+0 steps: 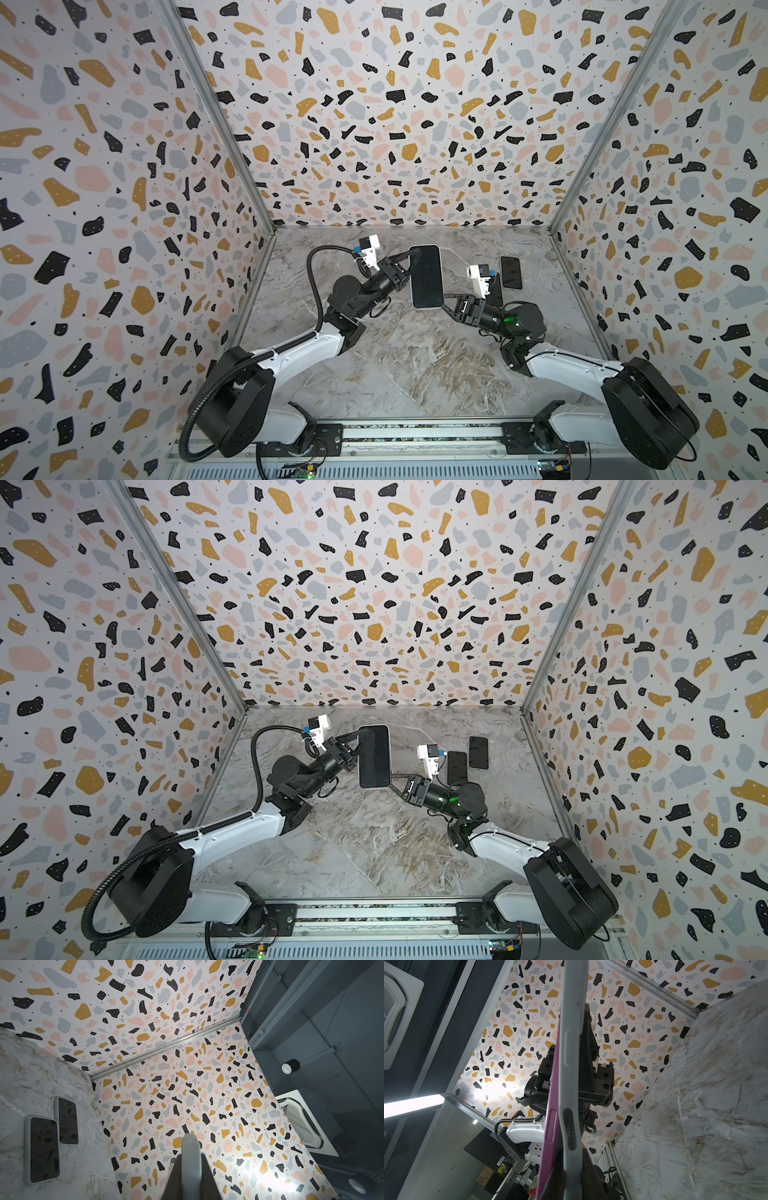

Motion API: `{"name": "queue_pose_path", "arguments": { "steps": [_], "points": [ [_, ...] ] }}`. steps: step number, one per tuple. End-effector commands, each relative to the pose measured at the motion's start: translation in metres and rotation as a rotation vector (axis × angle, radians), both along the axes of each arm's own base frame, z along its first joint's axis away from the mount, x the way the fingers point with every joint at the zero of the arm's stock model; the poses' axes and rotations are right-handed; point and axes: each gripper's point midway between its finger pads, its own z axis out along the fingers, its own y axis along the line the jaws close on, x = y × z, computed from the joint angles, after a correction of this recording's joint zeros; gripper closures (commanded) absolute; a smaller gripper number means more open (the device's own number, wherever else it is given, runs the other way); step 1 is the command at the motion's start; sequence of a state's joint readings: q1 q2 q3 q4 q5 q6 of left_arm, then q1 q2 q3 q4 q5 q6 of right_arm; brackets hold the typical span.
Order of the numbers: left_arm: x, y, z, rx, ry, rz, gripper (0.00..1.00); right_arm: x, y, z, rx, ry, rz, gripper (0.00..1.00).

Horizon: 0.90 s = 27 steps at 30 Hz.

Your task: Take the phone out of the phone case

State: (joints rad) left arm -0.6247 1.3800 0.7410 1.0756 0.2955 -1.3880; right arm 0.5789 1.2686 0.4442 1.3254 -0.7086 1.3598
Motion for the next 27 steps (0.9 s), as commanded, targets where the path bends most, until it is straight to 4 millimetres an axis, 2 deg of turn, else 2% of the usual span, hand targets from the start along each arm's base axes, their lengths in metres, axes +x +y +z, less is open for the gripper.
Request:
{"name": "queue_pose_path", "arguments": {
  "steps": [1, 3, 7, 10, 13, 15, 16, 19, 24, 27],
  "points": [
    [-0.008, 0.001, 0.009, -0.039, -0.048, -0.011, 0.97, -0.01, -0.006, 0.02, 0.043, -0.051, -0.004, 0.97],
    [-0.008, 0.001, 0.003, -0.031, -0.036, -0.009, 0.87, -0.01, -0.008, 0.019, 0.041, -0.048, -0.011, 0.99],
    [-0.009, -0.001, -0.004, -0.018, -0.024, -0.01, 0.58, -0.011, -0.009, 0.019, 0.044, -0.048, -0.015, 1.0],
    [-0.01, -0.002, -0.006, -0.008, -0.025, -0.011, 0.43, -0.011, -0.01, 0.021, 0.048, -0.053, -0.019, 1.0],
    [-0.011, -0.004, -0.006, 0.003, -0.033, -0.013, 0.39, -0.011, -0.01, 0.02, 0.047, -0.049, -0.02, 1.0],
    [-0.011, -0.006, -0.008, 0.021, -0.036, -0.014, 0.33, -0.01, -0.01, 0.018, 0.046, -0.039, -0.021, 1.0],
    [-0.011, -0.006, -0.008, 0.032, -0.041, -0.011, 0.24, -0.01, -0.01, 0.017, 0.047, -0.036, -0.02, 1.0],
    [-0.01, -0.004, -0.011, 0.098, -0.054, 0.021, 0.19, -0.011, -0.01, 0.018, 0.05, -0.036, -0.018, 1.0],
    [-0.003, 0.008, -0.012, 0.293, -0.099, 0.145, 0.11, -0.012, -0.012, 0.019, 0.053, -0.037, -0.019, 1.0],
    [-0.003, 0.02, -0.005, 0.364, -0.125, 0.213, 0.06, -0.013, -0.013, 0.02, 0.057, -0.039, -0.019, 1.0]
  ]
}}
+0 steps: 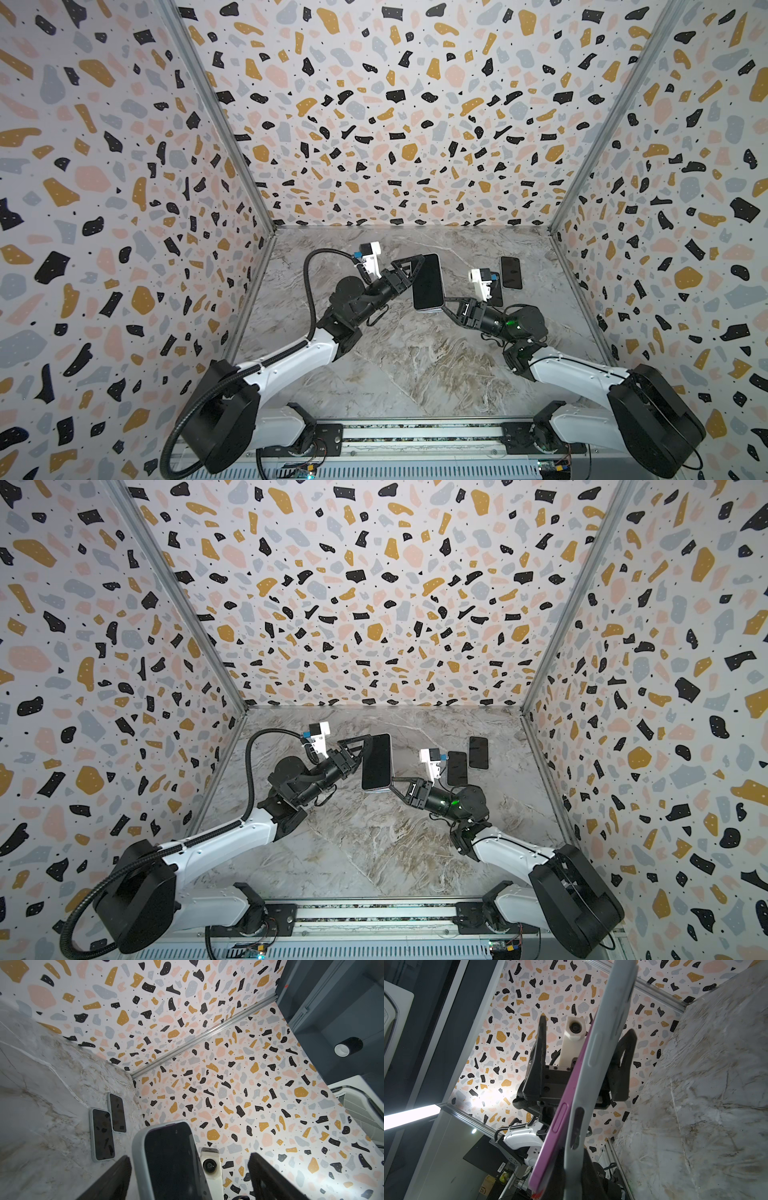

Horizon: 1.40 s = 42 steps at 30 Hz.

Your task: Take the phone out of the phone case

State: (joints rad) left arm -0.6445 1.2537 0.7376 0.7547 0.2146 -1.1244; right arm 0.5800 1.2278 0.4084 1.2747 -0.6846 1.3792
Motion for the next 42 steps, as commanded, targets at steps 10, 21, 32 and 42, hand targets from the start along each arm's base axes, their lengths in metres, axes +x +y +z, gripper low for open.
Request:
{"name": "queue_pose_path", "arguments": {
  "steps": [10, 21, 32, 42],
  "points": [
    [-0.012, 0.064, 0.085, 0.387, -0.317, 0.325, 0.0, -0.013, -0.012, 0.034, 0.076, -0.103, -0.01, 1.0],
    [-0.074, 0.054, 0.119, 0.846, -0.667, 0.372, 0.0, -0.011, -0.011, 0.03, 0.052, -0.087, -0.019, 1.0],
    [-0.14, -0.01, 0.059, 1.328, -1.147, 0.311, 0.0, -0.01, -0.01, 0.027, 0.044, -0.079, -0.022, 1.0],
    [-0.134, -0.028, 0.038, 1.474, -1.154, 0.265, 0.01, -0.011, -0.011, 0.028, 0.044, -0.084, -0.019, 1.0]
  ]
}}
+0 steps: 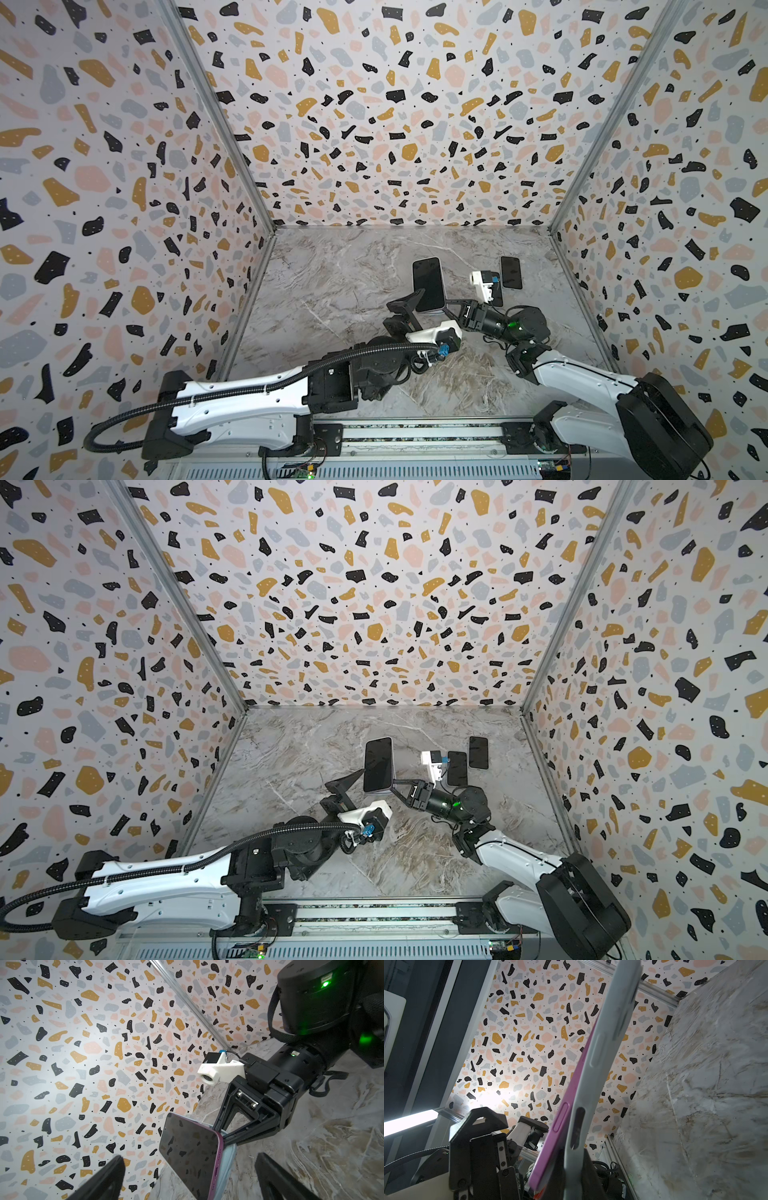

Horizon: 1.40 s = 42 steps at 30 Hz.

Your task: Take the phone out of the phone case

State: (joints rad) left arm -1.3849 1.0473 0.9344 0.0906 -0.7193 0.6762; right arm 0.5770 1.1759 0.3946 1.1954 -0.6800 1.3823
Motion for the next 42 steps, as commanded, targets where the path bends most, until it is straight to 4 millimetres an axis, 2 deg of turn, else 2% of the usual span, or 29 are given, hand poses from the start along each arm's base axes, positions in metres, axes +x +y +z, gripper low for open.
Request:
{"name": "queue_pose_path", "arguments": {
  "steps": [1, 11, 22, 35, 42],
  "points": [
    [0.007, 0.002, 0.016, -0.002, -0.039, 0.057, 0.02, -0.009, -0.007, 0.033, 0.064, -0.123, -0.011, 1.0],
    [0.019, 0.001, 0.008, 0.038, -0.056, 0.153, 0.06, -0.012, -0.009, 0.035, 0.068, -0.131, -0.009, 1.0],
    [0.035, 0.005, 0.008, 0.048, -0.067, 0.213, 0.09, -0.013, -0.009, 0.035, 0.067, -0.132, -0.007, 1.0],
    [0.049, 0.005, 0.008, 0.064, -0.075, 0.235, 0.13, -0.014, -0.007, 0.034, 0.066, -0.136, 0.001, 1.0],
    [0.055, 0.001, 0.004, 0.075, -0.074, 0.227, 0.19, -0.015, -0.005, 0.035, 0.069, -0.137, 0.008, 1.0]
  ]
}}
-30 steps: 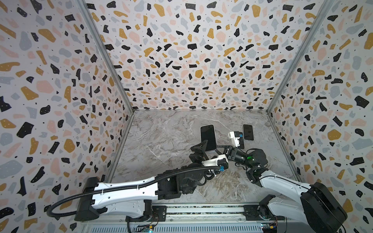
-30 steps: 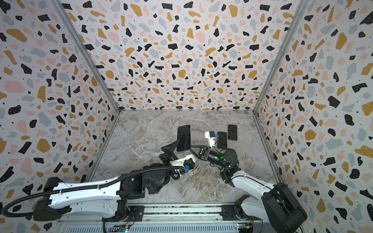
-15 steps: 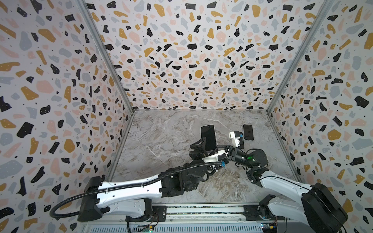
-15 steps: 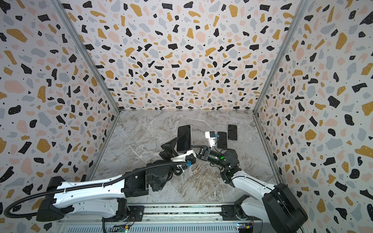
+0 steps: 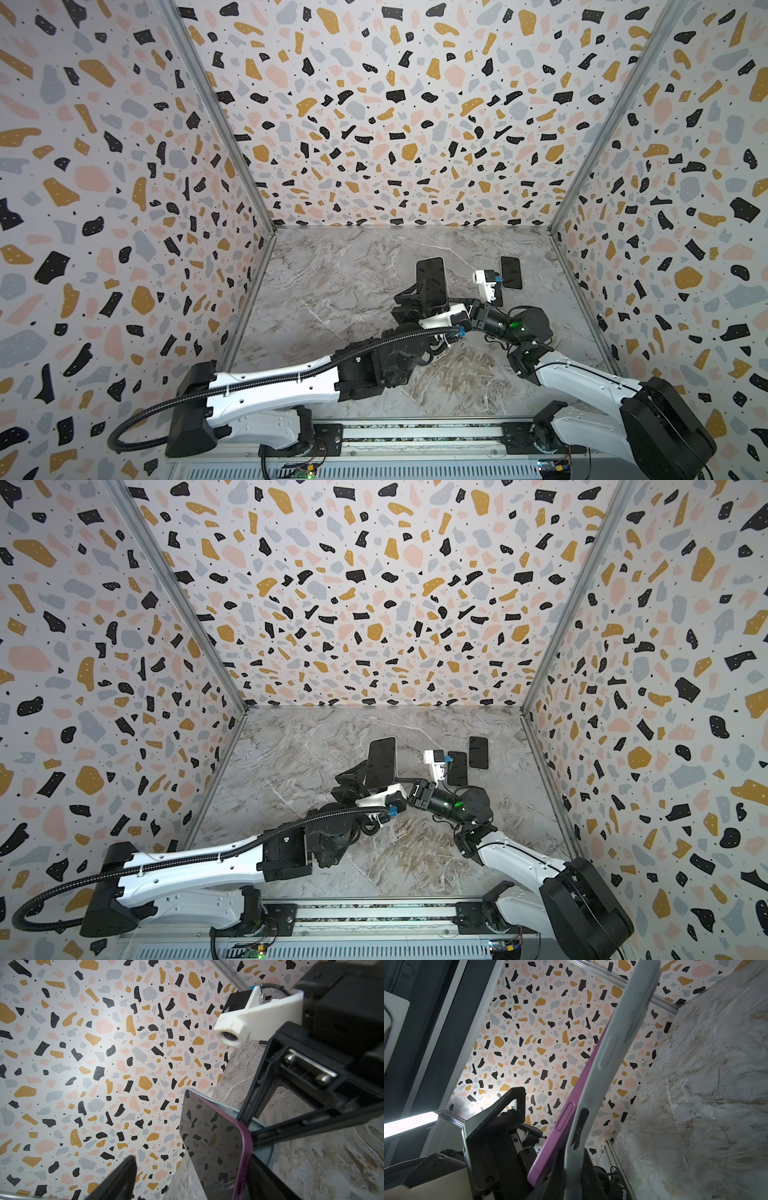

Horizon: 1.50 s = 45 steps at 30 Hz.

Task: Take the phone out of the phone case
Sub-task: 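Pull the purple phone from the mint case with the left gripper while right holds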

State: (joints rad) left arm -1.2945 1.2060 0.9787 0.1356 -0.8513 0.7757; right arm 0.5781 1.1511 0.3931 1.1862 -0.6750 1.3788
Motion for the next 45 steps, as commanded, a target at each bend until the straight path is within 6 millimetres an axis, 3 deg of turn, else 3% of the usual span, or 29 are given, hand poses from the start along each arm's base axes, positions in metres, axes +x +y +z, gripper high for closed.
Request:
{"name": "queue_pose_path", "arguments": {
  "steps": [1, 15, 30, 45],
  "points": [
    [0.007, 0.001, 0.024, -0.081, -0.024, 0.007, 0.2, -0.013, -0.002, 0.03, 0.06, -0.126, 0.014, 1.0],
    [0.013, 0.004, 0.026, -0.138, -0.014, -0.053, 0.31, -0.016, 0.001, 0.033, 0.064, -0.132, 0.028, 1.0],
    [0.022, 0.004, 0.015, -0.129, 0.011, -0.067, 0.45, -0.017, 0.001, 0.034, 0.067, -0.134, 0.03, 1.0],
    [0.027, 0.004, 0.011, -0.159, 0.05, -0.102, 0.71, -0.018, 0.0, 0.034, 0.063, -0.135, 0.026, 1.0]
  ]
}}
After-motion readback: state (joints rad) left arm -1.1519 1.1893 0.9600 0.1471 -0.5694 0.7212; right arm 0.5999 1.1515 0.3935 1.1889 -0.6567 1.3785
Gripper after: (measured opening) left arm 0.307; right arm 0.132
